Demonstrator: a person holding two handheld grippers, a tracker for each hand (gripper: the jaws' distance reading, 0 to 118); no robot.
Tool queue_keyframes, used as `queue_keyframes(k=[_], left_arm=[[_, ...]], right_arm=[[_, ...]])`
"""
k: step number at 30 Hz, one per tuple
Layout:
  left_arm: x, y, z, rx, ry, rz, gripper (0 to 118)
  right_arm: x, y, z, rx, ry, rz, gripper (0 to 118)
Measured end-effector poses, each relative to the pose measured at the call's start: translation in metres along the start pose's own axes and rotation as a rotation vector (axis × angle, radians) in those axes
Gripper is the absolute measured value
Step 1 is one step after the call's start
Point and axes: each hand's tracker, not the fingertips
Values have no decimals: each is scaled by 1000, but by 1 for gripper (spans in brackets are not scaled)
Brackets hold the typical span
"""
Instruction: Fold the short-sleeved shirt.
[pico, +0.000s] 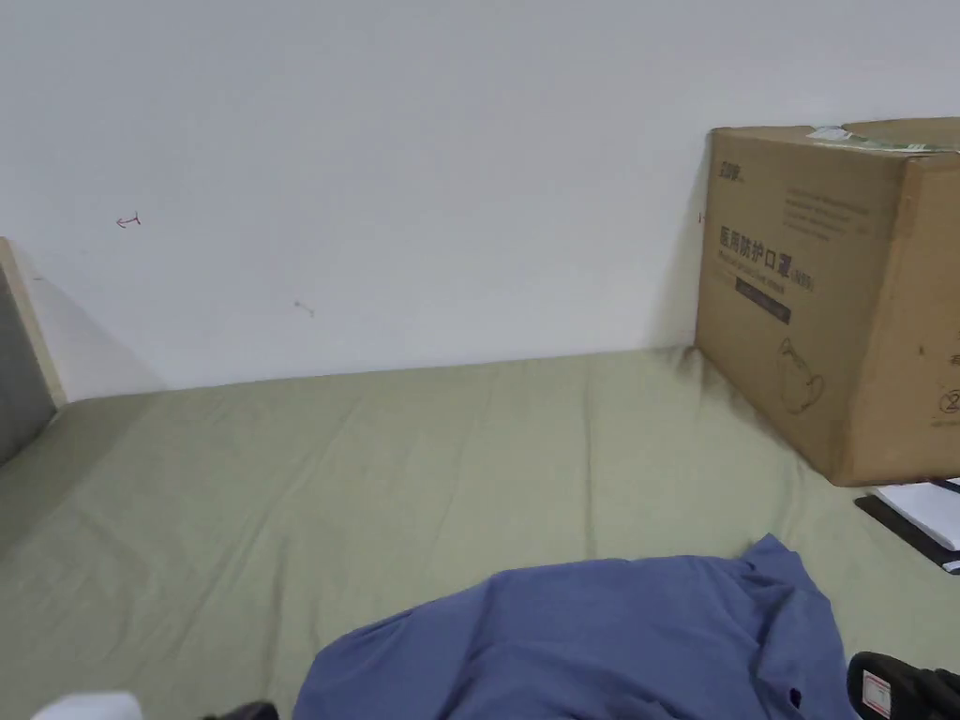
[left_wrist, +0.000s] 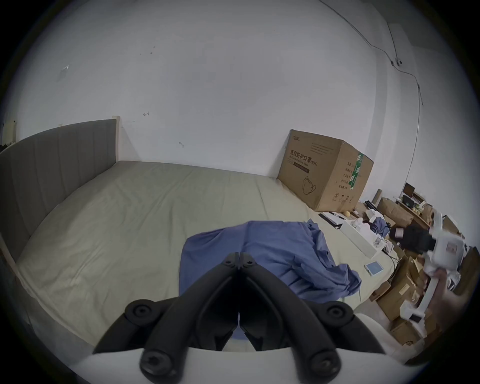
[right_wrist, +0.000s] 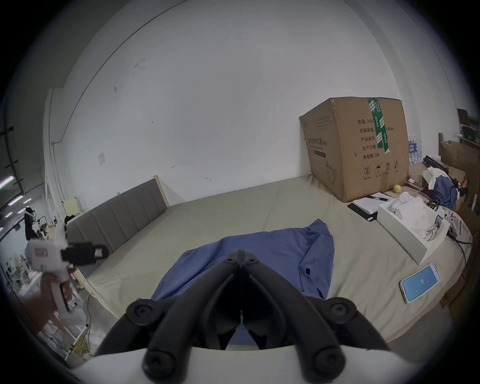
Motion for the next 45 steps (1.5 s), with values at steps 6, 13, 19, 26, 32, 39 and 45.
queue_keyframes(k=[6, 13, 19, 26, 32, 39, 45], left_arm=[[-65, 70, -146, -440, -49, 167, 0], [-107, 53, -309, -638, 163, 164, 116], [-125, 23, -379, -637, 128, 176, 115], [-69, -7, -381, -655, 100, -262, 96], [-75, -3, -354, -567, 84, -149, 1], [-76, 0, -331, -424, 68, -134, 1], [-78, 4, -319, -389, 28, -92, 1]], right_arm=[[3, 4, -19, -55, 9, 19, 0], [12, -15, -62, -157, 17, 12, 0], [26, -26, -99, -226, 19, 7, 0], [37, -23, -125, -245, 29, 28, 0], [97, 30, -189, -216, -110, 33, 0], [185, 55, -340, -656, -331, -75, 110], [203, 15, -406, -821, -469, -125, 93]])
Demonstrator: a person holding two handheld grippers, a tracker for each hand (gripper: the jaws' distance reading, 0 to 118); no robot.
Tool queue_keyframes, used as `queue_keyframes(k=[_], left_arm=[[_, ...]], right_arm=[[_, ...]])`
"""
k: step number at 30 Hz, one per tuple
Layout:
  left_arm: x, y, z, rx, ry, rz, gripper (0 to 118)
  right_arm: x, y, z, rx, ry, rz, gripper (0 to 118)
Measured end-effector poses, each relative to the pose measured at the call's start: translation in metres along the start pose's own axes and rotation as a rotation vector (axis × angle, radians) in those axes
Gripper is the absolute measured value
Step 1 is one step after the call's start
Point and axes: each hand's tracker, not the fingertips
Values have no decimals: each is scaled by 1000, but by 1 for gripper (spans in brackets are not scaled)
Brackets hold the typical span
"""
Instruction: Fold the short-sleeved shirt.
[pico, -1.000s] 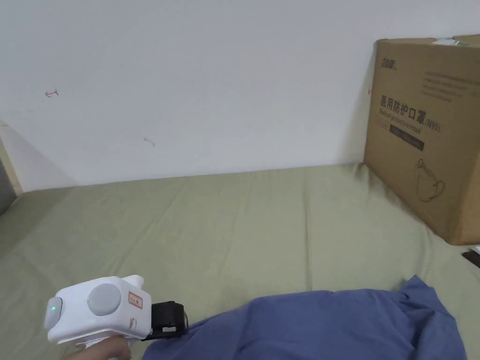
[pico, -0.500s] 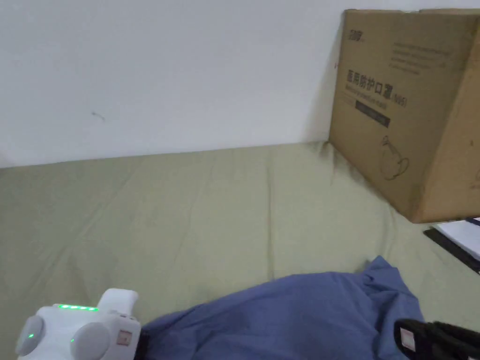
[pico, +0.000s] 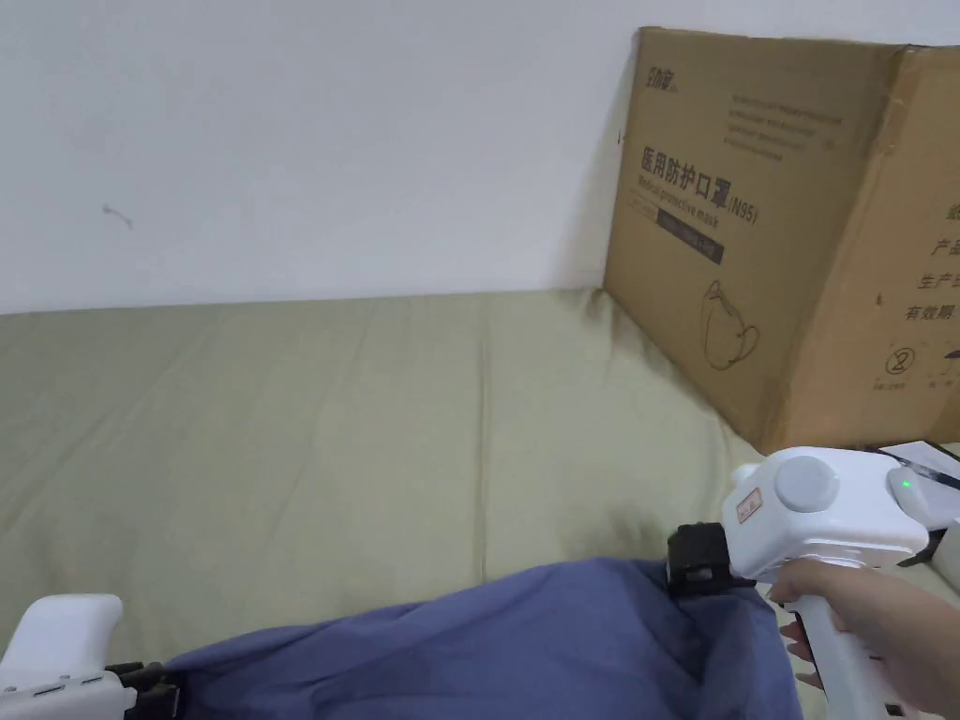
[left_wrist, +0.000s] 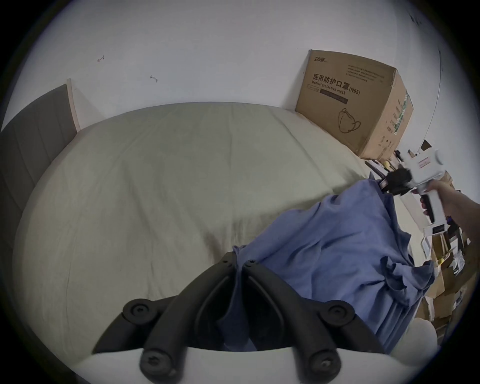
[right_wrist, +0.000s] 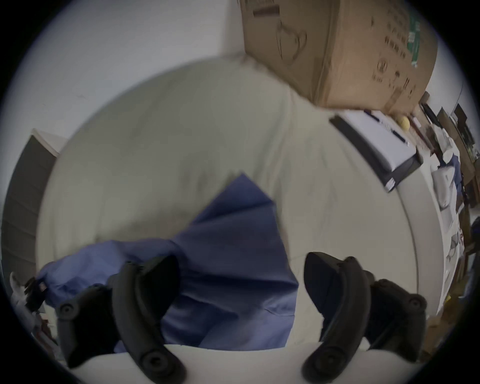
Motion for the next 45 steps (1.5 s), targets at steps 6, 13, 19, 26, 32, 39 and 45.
queue_keyframes(k=[6, 13, 19, 26, 32, 39, 45], left_arm=[[0, -1, 9, -40, -5, 6, 1], [-13, 23, 85, 74, 33, 109, 1], [10, 81, 202, 297, 48, 95, 1], [38, 149, 313, 494, 131, -7, 1], [49, 194, 354, 586, 229, -77, 1], [39, 242, 327, 623, 327, -92, 1], [22, 283, 269, 632, 375, -72, 1]], right_arm=[[-10, -16, 16, -24, 9, 112, 3], [3, -26, 153, 278, 133, 95, 3], [-8, -37, 302, 583, 172, 199, 3], [-11, -24, 425, 790, 181, 180, 3], [-28, 8, 477, 879, 135, 227, 3], [-63, 69, 486, 958, 64, 224, 3], [-92, 129, 462, 1005, 6, 242, 3]])
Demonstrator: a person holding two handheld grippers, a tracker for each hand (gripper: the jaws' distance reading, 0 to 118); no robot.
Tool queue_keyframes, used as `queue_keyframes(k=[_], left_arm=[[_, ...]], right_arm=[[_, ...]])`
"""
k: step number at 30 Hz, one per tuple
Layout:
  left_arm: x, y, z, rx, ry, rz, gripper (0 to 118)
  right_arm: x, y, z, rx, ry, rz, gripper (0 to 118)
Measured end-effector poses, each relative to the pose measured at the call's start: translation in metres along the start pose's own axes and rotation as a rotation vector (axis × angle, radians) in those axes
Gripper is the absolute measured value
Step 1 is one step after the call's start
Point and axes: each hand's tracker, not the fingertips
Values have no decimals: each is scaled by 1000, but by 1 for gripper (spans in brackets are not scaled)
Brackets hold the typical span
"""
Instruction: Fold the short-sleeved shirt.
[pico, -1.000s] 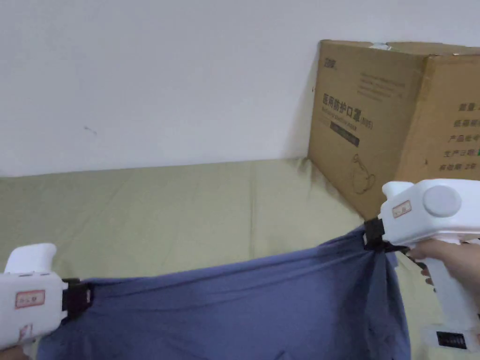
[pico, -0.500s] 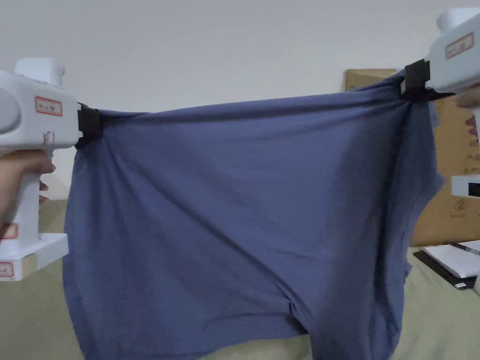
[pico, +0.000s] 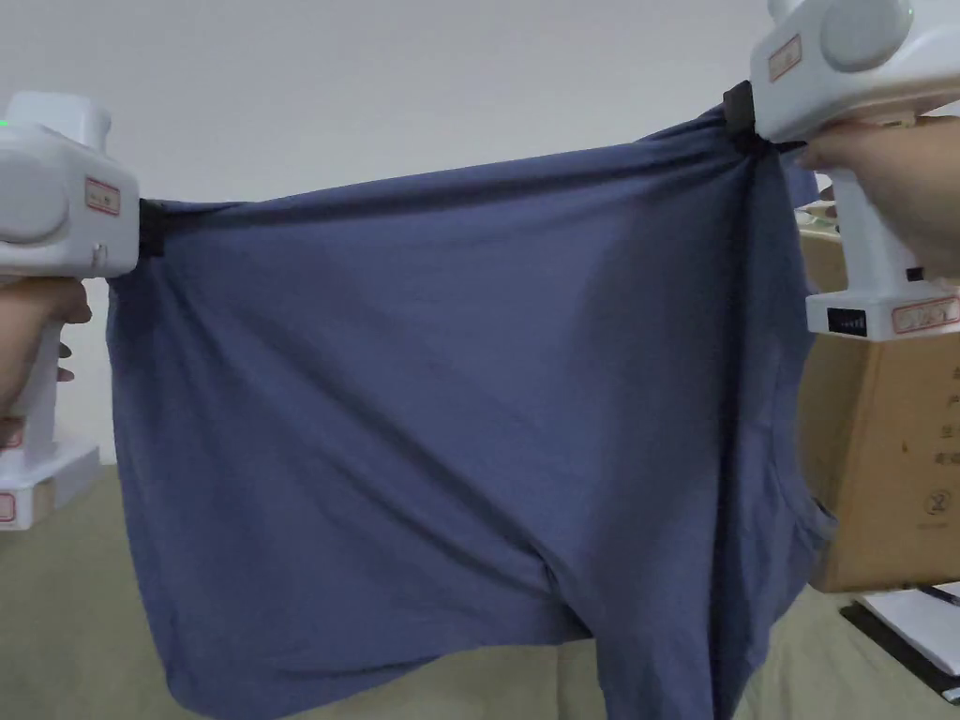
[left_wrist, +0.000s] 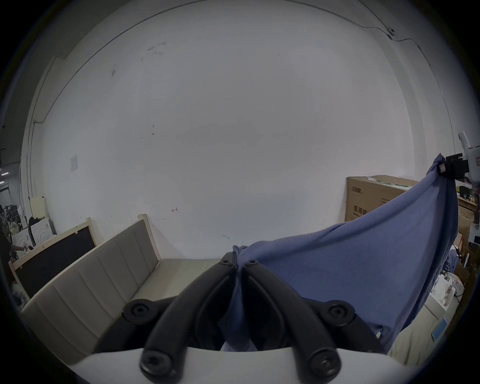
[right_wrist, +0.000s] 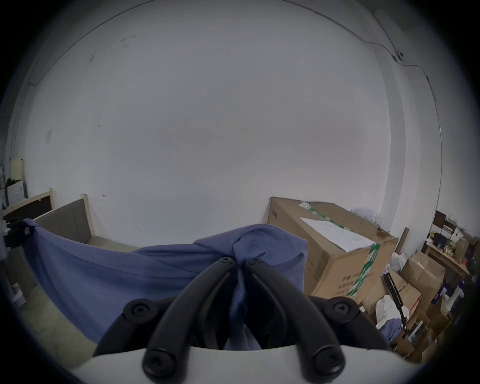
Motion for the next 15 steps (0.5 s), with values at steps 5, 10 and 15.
queue_keyframes(k=[5, 10, 15], left_arm=[[8, -15, -47, 61, 49, -3, 1], [17, -55, -62, 41, 27, -2, 1], [32, -149, -71, -245, -103, 25, 1]], right_arm=[[-11, -4, -33, 94, -55, 16, 3], [-16, -53, -42, 108, -73, 11, 4], [-25, -181, -45, -130, -34, 6, 4]])
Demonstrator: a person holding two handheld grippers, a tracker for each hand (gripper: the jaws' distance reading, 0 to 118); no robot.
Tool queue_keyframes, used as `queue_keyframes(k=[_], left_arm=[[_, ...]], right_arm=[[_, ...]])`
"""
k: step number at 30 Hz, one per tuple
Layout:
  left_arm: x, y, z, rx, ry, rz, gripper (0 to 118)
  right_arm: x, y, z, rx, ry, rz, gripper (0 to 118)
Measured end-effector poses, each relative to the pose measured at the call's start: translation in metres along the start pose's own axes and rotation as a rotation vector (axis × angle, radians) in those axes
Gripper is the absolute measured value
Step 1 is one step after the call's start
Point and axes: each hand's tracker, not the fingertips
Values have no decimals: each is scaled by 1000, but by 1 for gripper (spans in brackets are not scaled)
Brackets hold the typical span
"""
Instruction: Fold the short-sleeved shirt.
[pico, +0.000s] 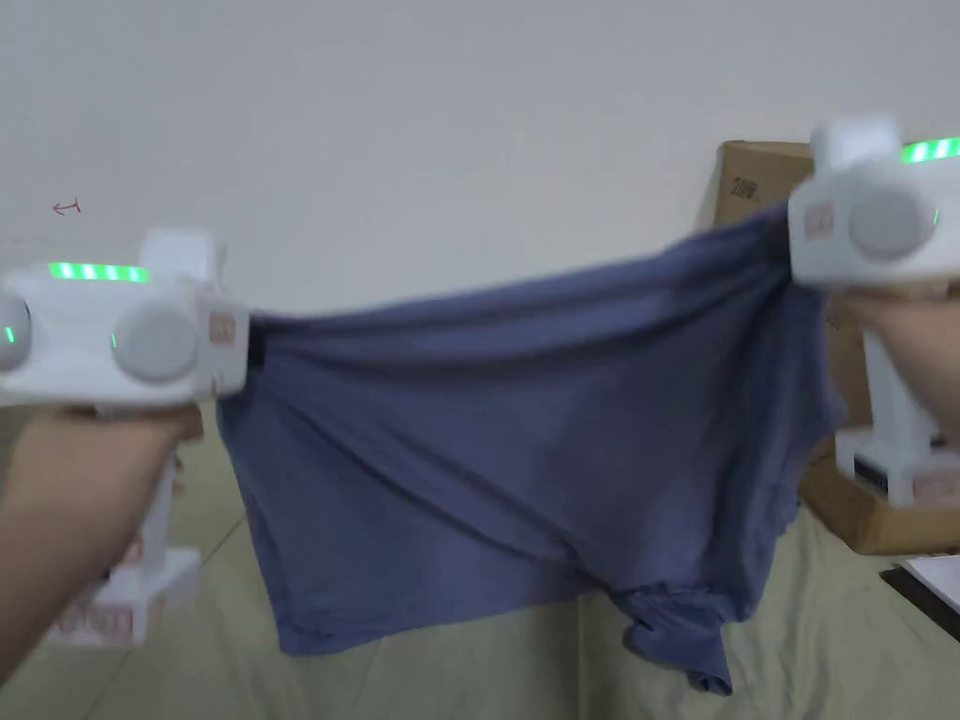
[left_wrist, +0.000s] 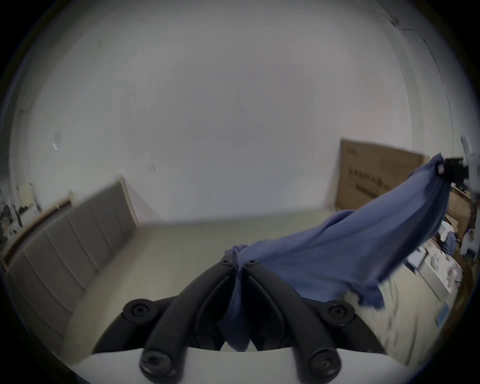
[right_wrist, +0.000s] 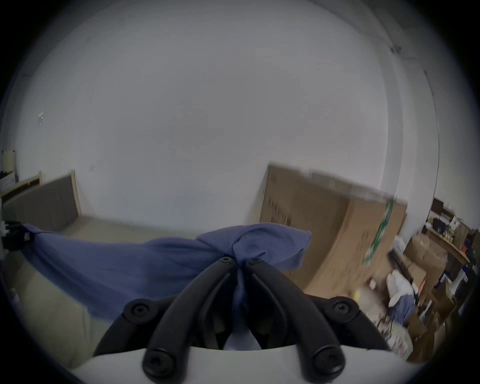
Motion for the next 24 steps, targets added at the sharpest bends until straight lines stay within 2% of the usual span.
queue_keyframes(k=[5, 6, 8, 9, 11, 13, 18, 21, 23, 24], left_arm=[[14, -155, -2, -450, -227, 148, 1], [14, -184, 3, -501, -252, 143, 1], [18, -240, 31, -608, -279, 73, 1], [17, -258, 45, -656, -298, 52, 1], [18, -293, 86, -730, -332, -7, 1], [11, -307, 121, -784, -350, 10, 1], [-11, -313, 175, -873, -337, 89, 1], [-13, -313, 183, -886, -355, 148, 1], [-12, -317, 184, -908, -364, 130, 5], [-9, -316, 186, -908, -351, 99, 16]], right_arm=[[-7, -193, 11, -357, 128, 6, 3], [-6, -227, 23, -428, 151, 8, 4], [-2, -294, 56, -548, 202, 67, 3], [-1, -316, 84, -574, 194, 93, 4], [9, -351, 132, -637, 261, 100, 4], [27, -365, 170, -672, 305, 105, 4], [66, -357, 227, -717, 305, 69, 4], [71, -353, 232, -791, 294, -13, 4], [70, -353, 230, -817, 284, -53, 12], [69, -353, 229, -819, 279, -48, 22]])
